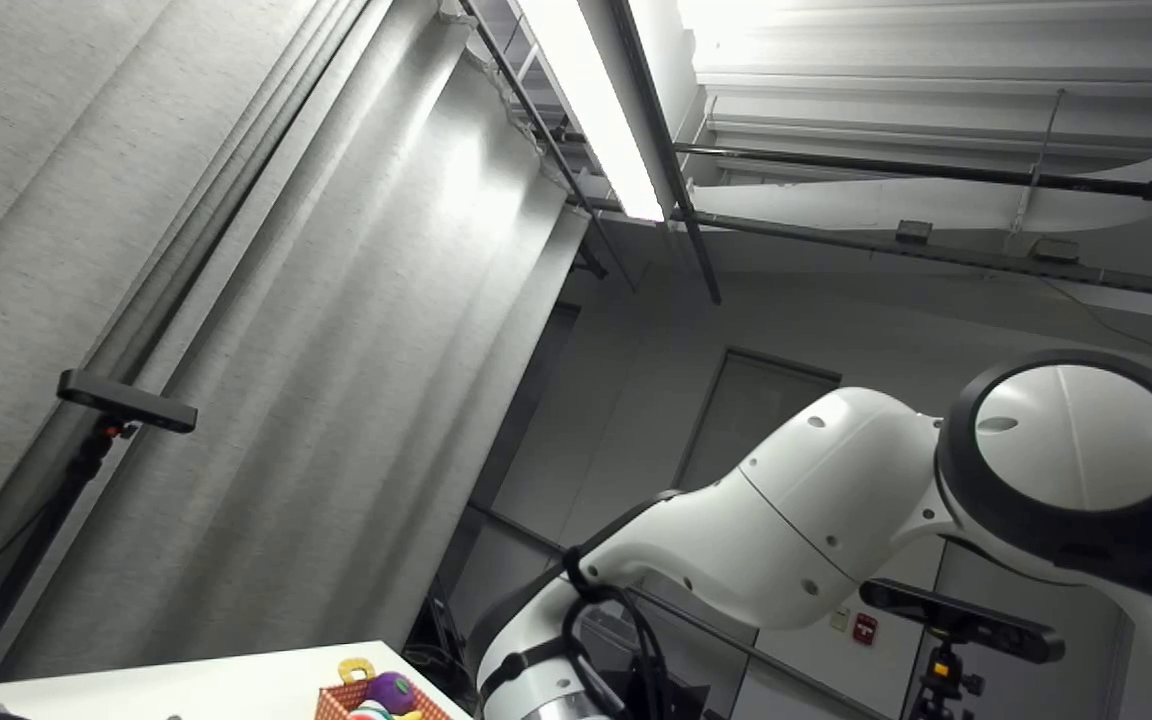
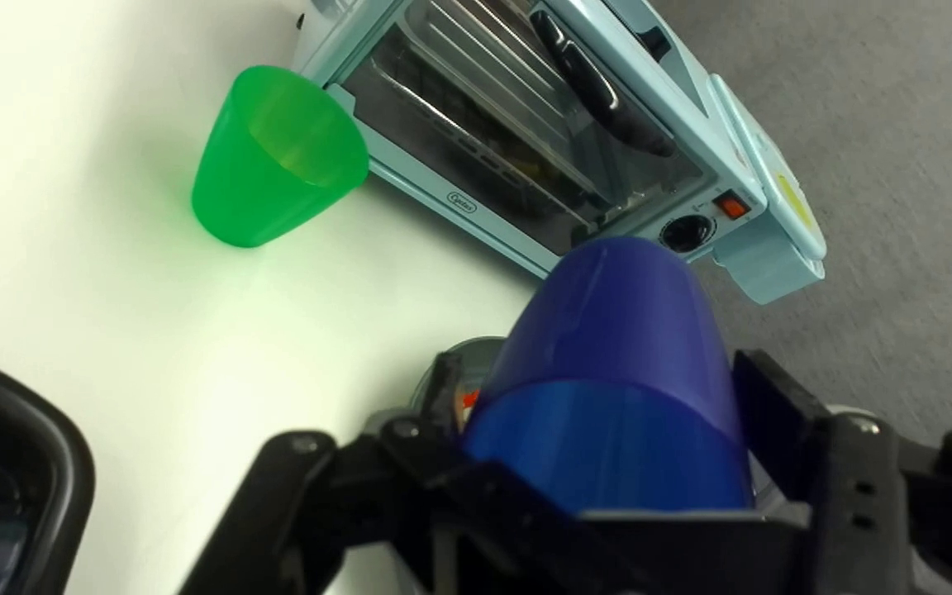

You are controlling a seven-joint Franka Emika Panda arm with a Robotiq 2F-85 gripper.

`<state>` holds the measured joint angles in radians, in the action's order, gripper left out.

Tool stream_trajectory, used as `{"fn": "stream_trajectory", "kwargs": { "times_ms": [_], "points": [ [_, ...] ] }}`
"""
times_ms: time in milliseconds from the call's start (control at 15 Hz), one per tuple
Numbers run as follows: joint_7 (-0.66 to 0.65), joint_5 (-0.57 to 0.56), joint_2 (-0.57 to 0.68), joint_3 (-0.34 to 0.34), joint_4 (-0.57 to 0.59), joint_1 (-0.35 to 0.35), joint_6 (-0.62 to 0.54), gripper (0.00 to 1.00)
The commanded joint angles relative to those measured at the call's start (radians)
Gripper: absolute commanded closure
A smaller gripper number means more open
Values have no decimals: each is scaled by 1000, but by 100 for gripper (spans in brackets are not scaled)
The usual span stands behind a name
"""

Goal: Pick up the blue cup and pour its contents in the white bowl

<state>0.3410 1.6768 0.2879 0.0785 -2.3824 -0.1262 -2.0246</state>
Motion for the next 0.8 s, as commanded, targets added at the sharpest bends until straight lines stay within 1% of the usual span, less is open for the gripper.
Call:
{"fn": "stream_trajectory", "kwargs": {
  "times_ms": [0,67,133,333,467,733],
  "points": [
    [-32,-45,-26,21,17,38,-47,44],
    [-40,-63,-25,24,26,40,-61,44],
    [-41,-76,-33,16,22,56,-99,44],
    [-72,-174,-44,8,41,90,-215,44],
    [-95,-247,-55,-5,51,119,-295,44],
    [-141,-420,-68,-36,84,166,-405,44]
  ]
}}
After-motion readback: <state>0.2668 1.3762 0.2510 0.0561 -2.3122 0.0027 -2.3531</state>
